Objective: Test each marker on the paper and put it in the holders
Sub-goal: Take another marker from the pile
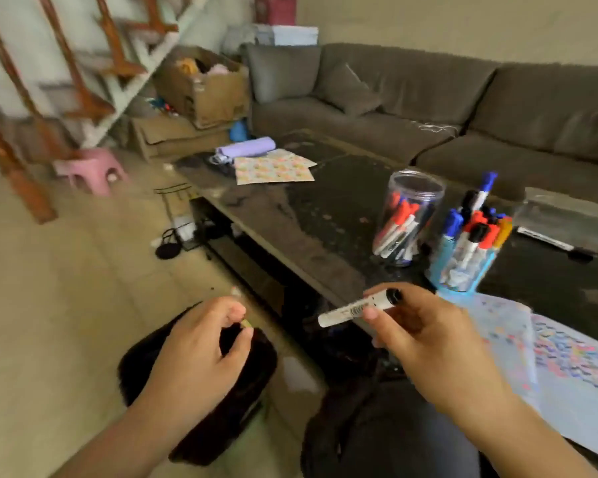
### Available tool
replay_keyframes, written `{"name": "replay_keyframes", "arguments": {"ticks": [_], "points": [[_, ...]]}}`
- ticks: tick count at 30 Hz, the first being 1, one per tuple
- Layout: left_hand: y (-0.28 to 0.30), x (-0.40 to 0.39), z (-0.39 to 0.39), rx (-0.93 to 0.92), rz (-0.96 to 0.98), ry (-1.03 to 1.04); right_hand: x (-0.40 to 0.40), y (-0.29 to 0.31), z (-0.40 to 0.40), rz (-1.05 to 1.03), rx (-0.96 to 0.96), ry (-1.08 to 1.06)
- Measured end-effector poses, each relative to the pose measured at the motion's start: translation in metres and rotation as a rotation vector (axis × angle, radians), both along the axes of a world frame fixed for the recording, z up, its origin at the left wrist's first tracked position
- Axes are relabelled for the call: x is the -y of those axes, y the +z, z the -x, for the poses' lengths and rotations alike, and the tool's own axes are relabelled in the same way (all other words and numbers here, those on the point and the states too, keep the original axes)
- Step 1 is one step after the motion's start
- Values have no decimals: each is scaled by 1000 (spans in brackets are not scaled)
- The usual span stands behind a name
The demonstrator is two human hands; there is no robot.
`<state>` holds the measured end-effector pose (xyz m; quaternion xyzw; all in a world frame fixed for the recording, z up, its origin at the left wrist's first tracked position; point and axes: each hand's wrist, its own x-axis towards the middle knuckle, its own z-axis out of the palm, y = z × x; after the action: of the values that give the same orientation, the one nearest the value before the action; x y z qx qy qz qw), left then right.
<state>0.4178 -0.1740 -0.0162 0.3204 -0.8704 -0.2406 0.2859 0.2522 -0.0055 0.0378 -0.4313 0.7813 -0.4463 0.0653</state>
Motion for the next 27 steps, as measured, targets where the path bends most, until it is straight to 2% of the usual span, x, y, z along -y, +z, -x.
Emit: {"name": "replay_keyframes", "arguments": {"ticks": [3, 7, 12, 14, 17, 20, 27], "points": [[-25, 22, -50, 95, 57, 113, 51, -27, -26, -119, -82, 159], [-45, 38, -82, 151, 10, 160, 109, -58, -44, -258, 21, 274], [-51, 50, -80, 149, 20, 143, 148, -87, -49, -623, 144, 365], [-47, 50, -69, 137, 14, 125, 145, -86, -45, -576, 125, 357], [-38, 47, -42, 103, -8, 78, 121, -72, -27, -396, 72, 293], [-19, 36, -1, 98, 0, -53, 82, -50, 4, -227, -5, 194], [26, -26, 131, -23, 132, -473, -46, -28, 89, -94, 48, -287]]}}
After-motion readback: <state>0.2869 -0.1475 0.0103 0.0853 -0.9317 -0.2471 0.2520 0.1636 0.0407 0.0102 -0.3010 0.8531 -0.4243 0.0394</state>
